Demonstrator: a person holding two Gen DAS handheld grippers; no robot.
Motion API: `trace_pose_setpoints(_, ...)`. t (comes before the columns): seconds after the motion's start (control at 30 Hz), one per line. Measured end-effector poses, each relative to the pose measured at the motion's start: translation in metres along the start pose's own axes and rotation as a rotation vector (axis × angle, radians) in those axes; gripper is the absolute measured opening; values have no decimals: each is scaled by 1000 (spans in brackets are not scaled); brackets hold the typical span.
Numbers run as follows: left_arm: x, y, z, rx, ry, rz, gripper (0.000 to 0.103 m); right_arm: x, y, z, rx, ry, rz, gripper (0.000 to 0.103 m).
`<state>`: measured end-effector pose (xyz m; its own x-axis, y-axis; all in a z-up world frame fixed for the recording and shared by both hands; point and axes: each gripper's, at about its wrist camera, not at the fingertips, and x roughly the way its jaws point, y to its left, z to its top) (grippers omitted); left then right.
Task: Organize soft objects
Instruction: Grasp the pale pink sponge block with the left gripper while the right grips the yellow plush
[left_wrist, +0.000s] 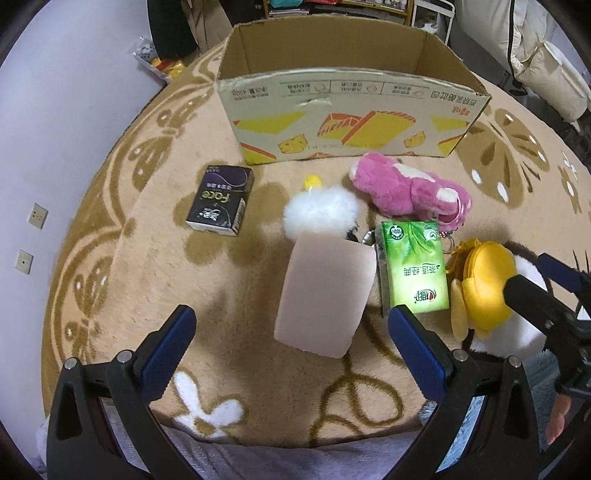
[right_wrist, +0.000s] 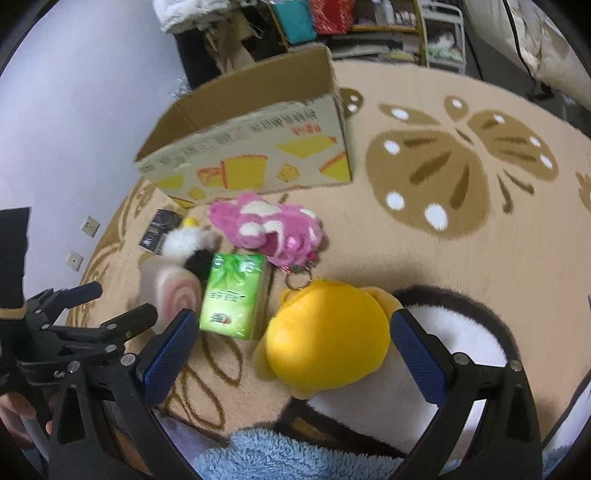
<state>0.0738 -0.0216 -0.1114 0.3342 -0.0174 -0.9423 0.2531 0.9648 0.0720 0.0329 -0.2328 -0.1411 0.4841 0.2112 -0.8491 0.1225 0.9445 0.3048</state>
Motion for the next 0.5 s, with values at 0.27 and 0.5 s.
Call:
trace_pose_setpoints(0.27,10,-2,4,-4,16,-5,103,29,-12,4,67,93,-63,103)
trace_pose_setpoints(0.5,17,0,8,-21,19,1,103,48,-30,4,169,144,-74,92)
